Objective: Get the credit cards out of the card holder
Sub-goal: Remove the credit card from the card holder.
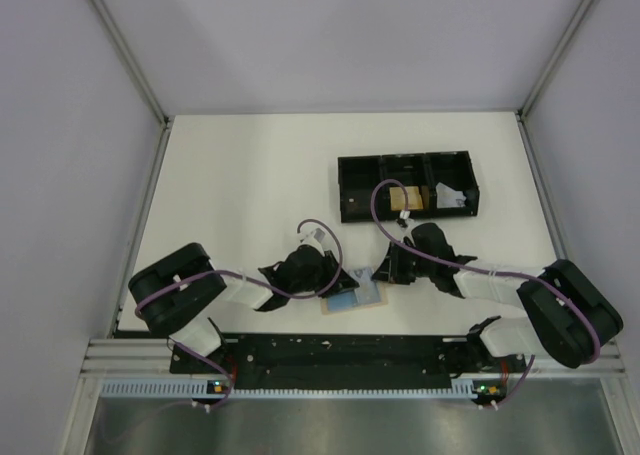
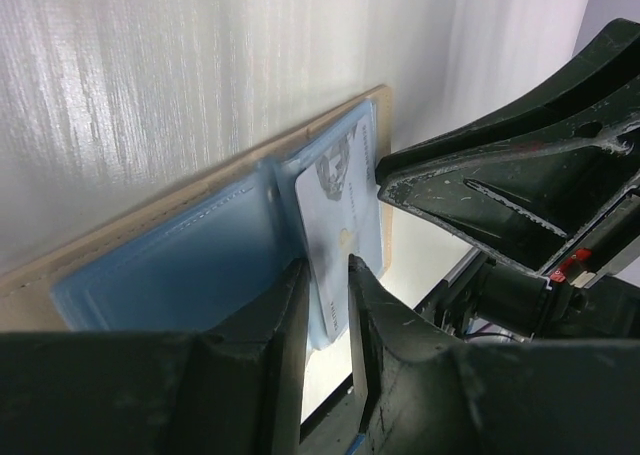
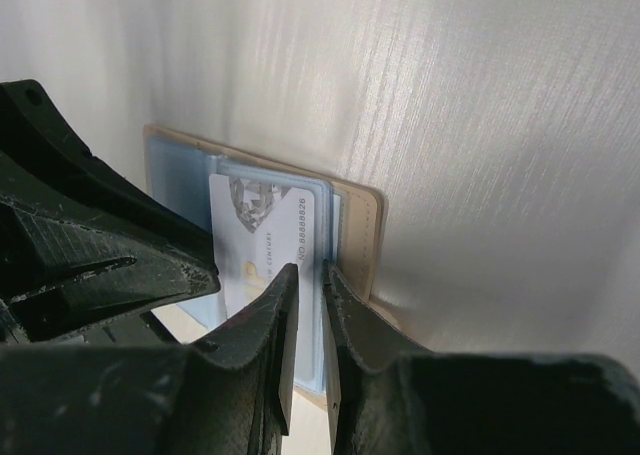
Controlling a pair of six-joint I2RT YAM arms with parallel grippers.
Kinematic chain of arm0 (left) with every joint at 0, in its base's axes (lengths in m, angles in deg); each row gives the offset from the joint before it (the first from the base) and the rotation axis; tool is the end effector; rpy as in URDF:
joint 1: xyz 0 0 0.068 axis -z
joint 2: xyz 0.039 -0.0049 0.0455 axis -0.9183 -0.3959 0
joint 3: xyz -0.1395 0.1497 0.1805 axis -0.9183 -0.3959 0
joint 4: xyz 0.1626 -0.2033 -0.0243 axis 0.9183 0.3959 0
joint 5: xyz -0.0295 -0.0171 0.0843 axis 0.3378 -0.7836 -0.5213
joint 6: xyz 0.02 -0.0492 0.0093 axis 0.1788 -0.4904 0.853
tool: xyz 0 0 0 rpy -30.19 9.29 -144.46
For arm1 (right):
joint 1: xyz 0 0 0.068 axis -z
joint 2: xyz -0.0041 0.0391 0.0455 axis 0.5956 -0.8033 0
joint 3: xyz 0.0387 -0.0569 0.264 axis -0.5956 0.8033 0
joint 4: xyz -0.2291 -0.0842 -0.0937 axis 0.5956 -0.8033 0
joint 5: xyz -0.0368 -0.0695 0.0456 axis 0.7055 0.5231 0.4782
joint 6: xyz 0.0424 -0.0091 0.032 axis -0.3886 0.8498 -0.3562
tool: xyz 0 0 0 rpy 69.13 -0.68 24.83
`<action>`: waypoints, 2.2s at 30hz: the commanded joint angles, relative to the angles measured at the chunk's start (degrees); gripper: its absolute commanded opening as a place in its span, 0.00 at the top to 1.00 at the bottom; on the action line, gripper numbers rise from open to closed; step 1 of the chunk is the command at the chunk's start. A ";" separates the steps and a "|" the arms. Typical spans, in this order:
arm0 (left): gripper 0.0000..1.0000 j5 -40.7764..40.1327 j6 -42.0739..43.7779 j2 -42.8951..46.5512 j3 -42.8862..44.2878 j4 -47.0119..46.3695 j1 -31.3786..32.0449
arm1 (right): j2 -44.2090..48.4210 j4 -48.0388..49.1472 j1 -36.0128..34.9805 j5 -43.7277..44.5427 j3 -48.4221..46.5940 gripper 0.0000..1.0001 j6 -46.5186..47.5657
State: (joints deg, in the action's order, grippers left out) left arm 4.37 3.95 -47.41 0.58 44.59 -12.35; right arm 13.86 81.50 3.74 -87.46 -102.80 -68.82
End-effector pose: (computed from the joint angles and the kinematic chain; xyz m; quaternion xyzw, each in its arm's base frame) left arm 0.1535 -0.2203 0.1185 -0.1008 0.8715 -0.4456 0.1786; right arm 0.1786 0.1306 0.1285 -0.0267 0.9046 0.3661 0.2165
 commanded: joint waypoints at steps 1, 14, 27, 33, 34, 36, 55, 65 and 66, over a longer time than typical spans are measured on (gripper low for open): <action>0.73 -1.69 -0.80 -1.04 3.08 -3.81 0.08 | -1.11 0.18 0.21 -2.34 1.07 0.85 0.36; 1.00 -1.51 -0.10 0.44 1.68 -5.75 0.08 | -1.03 -2.09 0.21 -0.86 1.25 0.85 0.44; 1.00 -3.37 3.67 6.26 -0.18 4.18 -0.36 | -0.86 -0.44 1.79 -3.13 1.60 0.91 1.32; 1.00 -1.87 3.94 3.71 1.24 4.98 -0.36 | 4.50 0.18 1.79 -6.12 0.37 0.91 2.73; 1.00 -1.78 3.94 3.62 1.33 5.06 -0.36 | 4.95 0.62 1.79 -6.82 0.10 0.90 2.64; 1.00 -1.87 4.03 3.44 1.33 5.15 -0.36 | 4.60 2.11 1.79 -8.58 -0.42 0.90 2.47; 1.00 -2.48 2.89 5.28 -1.48 4.19 -1.24 | -5.51 2.21 2.84 -5.07 1.68 0.94 -0.79; 1.00 -3.80 3.41 11.96 -7.63 4.98 -2.91 | -5.51 1.59 3.73 -4.98 1.95 0.95 -0.61; 1.00 -3.80 3.59 12.84 -8.42 5.06 -3.26 | -5.51 1.68 3.64 -5.07 1.86 0.95 -0.61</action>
State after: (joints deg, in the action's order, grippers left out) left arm 1.90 6.95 -38.01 -4.93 49.59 -14.58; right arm 9.43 86.07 6.69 -96.24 -102.05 -70.77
